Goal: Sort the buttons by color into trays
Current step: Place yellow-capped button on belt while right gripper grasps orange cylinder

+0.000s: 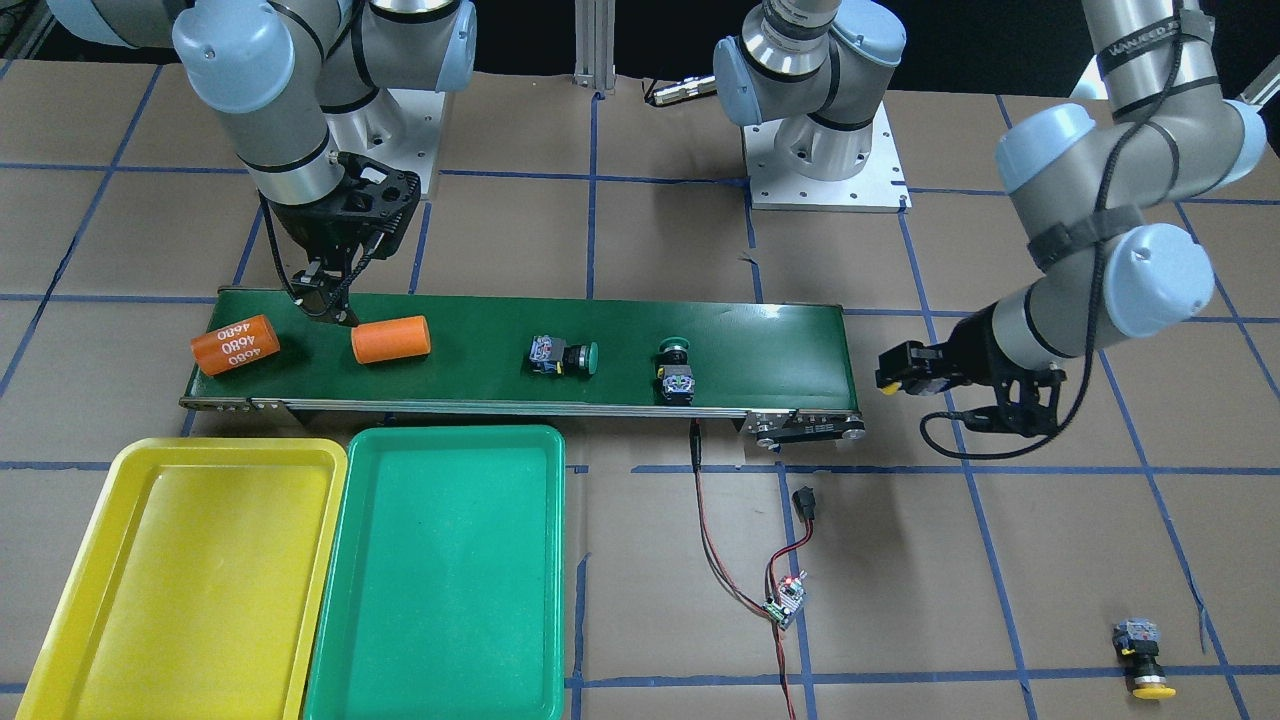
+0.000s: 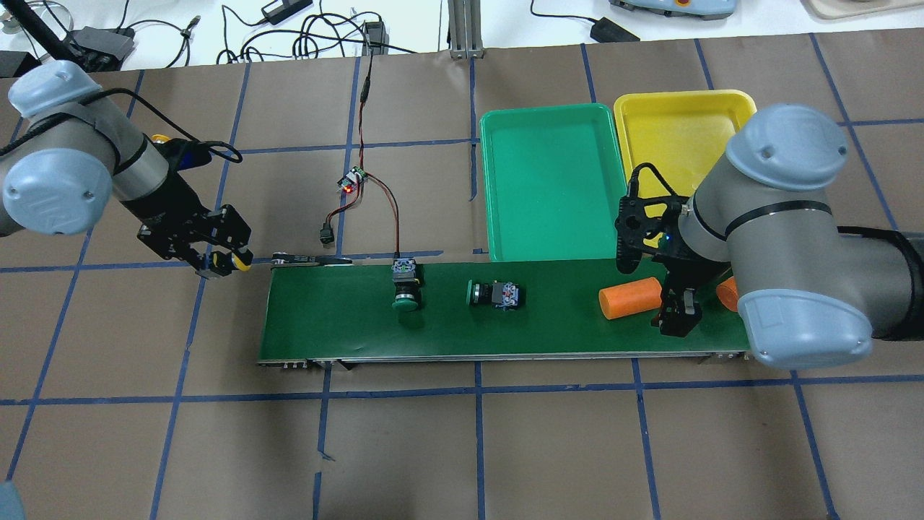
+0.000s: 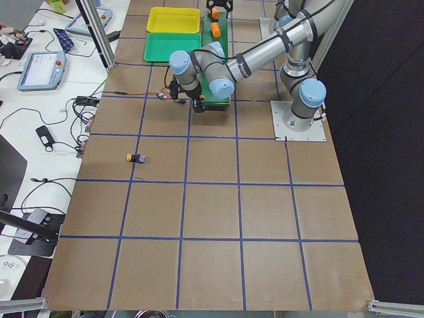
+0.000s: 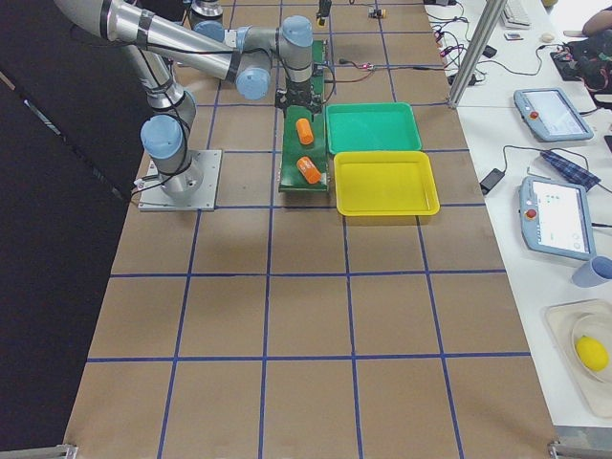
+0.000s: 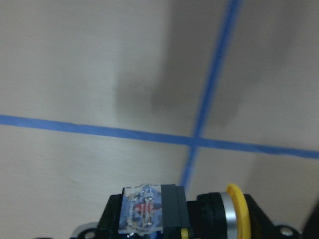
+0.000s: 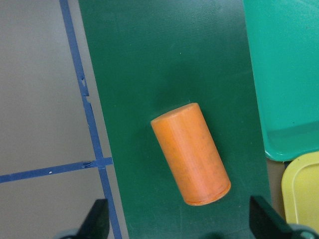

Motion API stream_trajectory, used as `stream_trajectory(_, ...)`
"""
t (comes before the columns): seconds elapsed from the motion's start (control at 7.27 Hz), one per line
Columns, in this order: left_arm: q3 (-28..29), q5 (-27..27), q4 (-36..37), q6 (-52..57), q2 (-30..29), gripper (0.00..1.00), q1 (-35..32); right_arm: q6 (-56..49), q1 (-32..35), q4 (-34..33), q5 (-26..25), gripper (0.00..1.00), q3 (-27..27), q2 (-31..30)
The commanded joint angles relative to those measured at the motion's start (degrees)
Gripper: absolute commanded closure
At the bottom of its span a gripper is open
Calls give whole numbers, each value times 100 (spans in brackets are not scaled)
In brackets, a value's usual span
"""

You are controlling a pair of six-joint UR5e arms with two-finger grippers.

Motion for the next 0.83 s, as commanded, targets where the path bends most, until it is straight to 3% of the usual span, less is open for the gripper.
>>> stream_trajectory(0.0,-476,-56,282,-23,375,100,-719,-8,6,-52,27,0,75,27)
stream_trajectory(0.28,-538,-37,828,-347,174,100,-1274,-52,-2,9,71,0,75,402)
stream_trajectory(0.41,-529,-37,838,-444,103,88,-1311,-78,-29,-60,71,0,14,536)
stream_trajectory(0.55,-538,-37,838,-497,85,38,-1355,-61,-46,-61,45,0,14,537)
stream_trajectory(0.69,-555,-37,821,-550,94,0,-1417,-96,-20,-61,62,0,40,529)
